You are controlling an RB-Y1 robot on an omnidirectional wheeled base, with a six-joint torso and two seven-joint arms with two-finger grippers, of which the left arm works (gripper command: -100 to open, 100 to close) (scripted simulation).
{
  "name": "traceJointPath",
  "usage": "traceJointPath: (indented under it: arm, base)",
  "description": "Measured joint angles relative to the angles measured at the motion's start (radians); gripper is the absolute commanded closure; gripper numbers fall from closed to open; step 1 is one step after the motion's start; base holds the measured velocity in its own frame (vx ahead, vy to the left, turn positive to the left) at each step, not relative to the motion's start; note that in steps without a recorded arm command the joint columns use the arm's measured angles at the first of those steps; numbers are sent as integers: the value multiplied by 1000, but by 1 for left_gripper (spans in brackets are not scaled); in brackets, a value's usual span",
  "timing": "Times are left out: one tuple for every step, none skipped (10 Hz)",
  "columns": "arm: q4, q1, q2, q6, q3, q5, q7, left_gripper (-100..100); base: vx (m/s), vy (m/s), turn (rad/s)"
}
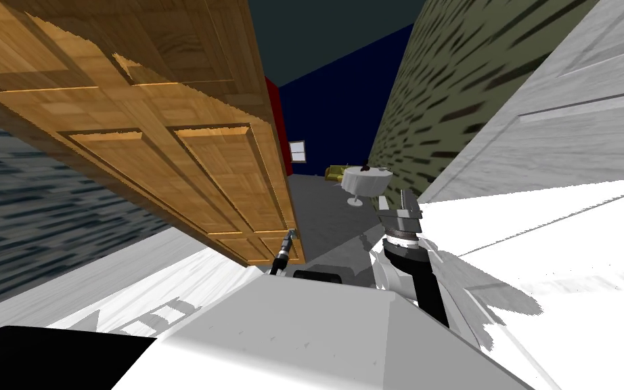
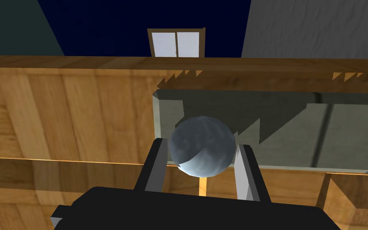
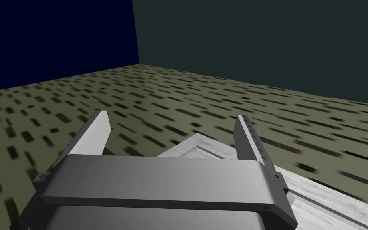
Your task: Push the door open
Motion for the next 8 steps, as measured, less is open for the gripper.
traceJointPath:
  arm:
    - [14, -14, -1, -2, 16, 6, -3, 100]
    - [5, -11, -2, 7, 31, 12, -10, 100]
    - [18, -18, -1, 0, 47, 19, -16, 100]
    - [6, -7, -4, 2, 65, 25, -24, 100]
    - [-3, -4, -4, 8, 80, 31, -30, -100]
    - [-7, -2, -4, 10, 82, 34, -30, -100]
    - [-12, 2, -4, 11, 81, 35, -30, -100]
    - [-16, 5, -5, 11, 80, 36, -29, -100]
  base:
    - [205, -78, 75]
    - [201, -77, 114]
    - [203, -45, 133]
    - [204, -51, 75]
    - [-31, -93, 68]
    - [-164, -88, 42]
    - [-206, -67, 34]
    - [-199, -99, 49]
